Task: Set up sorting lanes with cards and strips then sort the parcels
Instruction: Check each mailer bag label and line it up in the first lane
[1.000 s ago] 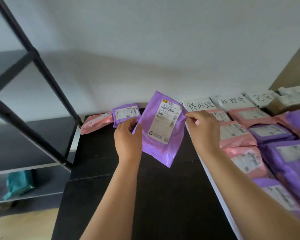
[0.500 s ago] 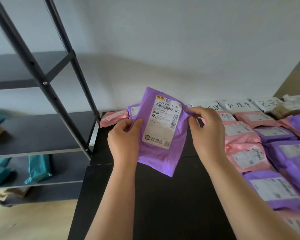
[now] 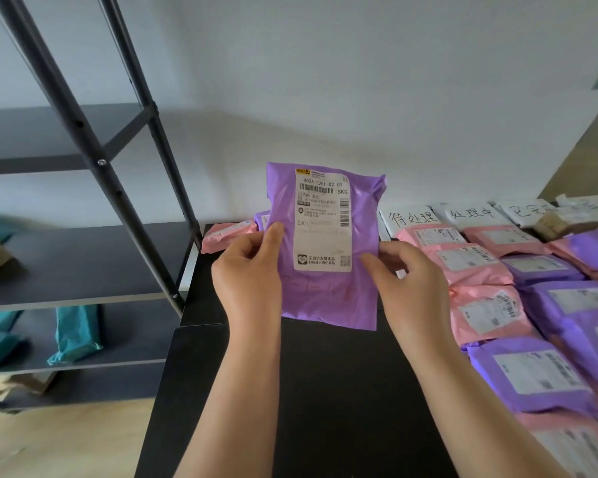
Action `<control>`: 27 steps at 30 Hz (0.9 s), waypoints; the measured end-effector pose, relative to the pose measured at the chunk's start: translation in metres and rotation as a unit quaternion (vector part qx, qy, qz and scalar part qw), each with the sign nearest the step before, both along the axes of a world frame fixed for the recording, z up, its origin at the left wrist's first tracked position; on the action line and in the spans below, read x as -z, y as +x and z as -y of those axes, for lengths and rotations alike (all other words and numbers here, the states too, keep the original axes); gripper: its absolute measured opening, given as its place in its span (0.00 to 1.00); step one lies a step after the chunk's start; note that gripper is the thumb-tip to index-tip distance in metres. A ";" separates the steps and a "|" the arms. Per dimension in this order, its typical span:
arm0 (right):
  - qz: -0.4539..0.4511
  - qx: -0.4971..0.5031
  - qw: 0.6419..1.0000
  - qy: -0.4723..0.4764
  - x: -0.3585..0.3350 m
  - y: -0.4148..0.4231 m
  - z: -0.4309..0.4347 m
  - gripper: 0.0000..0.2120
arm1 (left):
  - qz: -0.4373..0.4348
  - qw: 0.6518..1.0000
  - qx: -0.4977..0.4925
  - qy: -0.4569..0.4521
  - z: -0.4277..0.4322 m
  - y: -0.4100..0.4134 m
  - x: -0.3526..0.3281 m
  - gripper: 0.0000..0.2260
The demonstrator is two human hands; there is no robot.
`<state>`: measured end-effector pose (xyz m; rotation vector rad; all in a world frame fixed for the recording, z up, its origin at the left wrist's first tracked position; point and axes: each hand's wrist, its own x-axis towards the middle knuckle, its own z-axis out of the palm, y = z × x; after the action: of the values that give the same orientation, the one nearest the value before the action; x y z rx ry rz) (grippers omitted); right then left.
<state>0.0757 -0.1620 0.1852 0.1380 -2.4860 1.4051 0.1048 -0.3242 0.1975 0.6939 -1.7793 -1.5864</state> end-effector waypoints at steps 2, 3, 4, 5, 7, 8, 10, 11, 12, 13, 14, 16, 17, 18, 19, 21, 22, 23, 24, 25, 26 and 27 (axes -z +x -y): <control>-0.028 0.007 1.000 -0.007 -0.002 0.001 -0.001 0.04 | -0.003 1.000 0.009 0.012 0.000 0.002 -0.002 0.12; -0.041 0.011 0.999 -0.013 -0.003 0.001 -0.002 0.03 | -0.006 1.000 0.012 0.023 0.000 0.004 -0.004 0.12; -0.051 0.012 0.998 -0.021 -0.005 0.001 -0.003 0.03 | -0.008 0.999 0.015 0.029 0.001 0.004 -0.004 0.10; -0.062 0.011 0.998 -0.029 -0.006 0.001 -0.004 0.03 | -0.009 0.999 0.016 0.030 0.001 0.005 -0.006 0.09; -0.083 0.004 0.996 -0.040 -0.011 0.003 -0.005 0.04 | -0.012 1.000 0.015 0.022 0.002 0.007 -0.009 0.11; -0.091 0.002 0.995 -0.046 -0.013 0.003 -0.006 0.04 | -0.015 1.000 0.016 0.018 0.002 0.007 -0.011 0.12; -0.097 -0.003 0.993 -0.066 -0.018 0.004 -0.007 0.04 | -0.017 1.000 0.017 0.011 0.001 0.008 -0.015 0.12; -0.096 -0.005 0.992 -0.079 -0.020 0.004 -0.008 0.05 | -0.016 1.000 0.017 0.007 0.001 0.008 -0.017 0.11; -0.093 -0.008 0.992 -0.090 -0.022 0.004 -0.009 0.05 | -0.017 1.000 0.018 0.004 0.000 0.008 -0.018 0.10; -0.090 -0.010 0.991 -0.099 -0.023 0.004 -0.010 0.05 | -0.018 1.000 0.019 -0.001 -0.001 0.008 -0.019 0.10; -0.088 -0.012 0.990 -0.105 -0.024 0.004 -0.011 0.06 | -0.020 1.000 0.021 -0.007 0.000 0.008 -0.019 0.09; -0.083 -0.017 0.989 -0.117 -0.026 0.004 -0.013 0.06 | -0.020 0.999 0.027 -0.024 0.000 0.008 -0.020 0.10; -0.082 -0.017 0.989 -0.124 -0.028 0.004 -0.015 0.06 | -0.015 0.999 0.033 -0.030 0.001 0.009 -0.021 0.10; -0.081 -0.016 0.988 -0.131 -0.030 0.004 -0.016 0.06 | -0.010 0.999 0.041 -0.033 0.002 0.009 -0.020 0.11; -0.080 -0.013 0.987 -0.139 -0.032 0.003 -0.017 0.06 | -0.005 0.998 0.050 -0.030 0.003 0.009 -0.021 0.11; -0.080 -0.007 0.985 -0.151 -0.035 0.001 -0.020 0.07 | -0.003 0.998 0.063 -0.019 0.004 0.009 -0.020 0.05; -0.078 -0.004 0.985 -0.153 -0.037 0.000 -0.020 0.07 | -0.003 0.998 0.066 -0.020 0.004 0.008 -0.020 0.05; -0.073 -0.001 0.985 -0.157 -0.038 -0.001 -0.021 0.08 | -0.002 0.997 0.070 -0.021 0.003 0.008 -0.020 0.06; -0.066 0.002 0.984 -0.163 -0.039 -0.002 -0.021 0.08 | -0.001 0.997 0.074 -0.030 0.003 0.007 -0.019 0.06; -0.059 0.004 0.984 -0.169 -0.039 -0.003 -0.021 0.09 | 0.003 0.996 0.075 -0.040 0.002 0.006 -0.020 0.05; -0.052 0.004 0.984 -0.172 -0.040 -0.004 -0.021 0.09 | 0.004 0.996 0.075 -0.053 0.000 0.005 -0.020 0.04; -0.043 0.001 0.984 -0.174 -0.040 -0.005 -0.021 0.09 | 0.004 0.995 0.071 -0.063 -0.001 0.005 -0.021 0.05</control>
<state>0.0709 -0.1414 0.2253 0.1193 -2.1321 1.7655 0.1099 -0.3233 0.2184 0.5249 -1.9536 -1.5480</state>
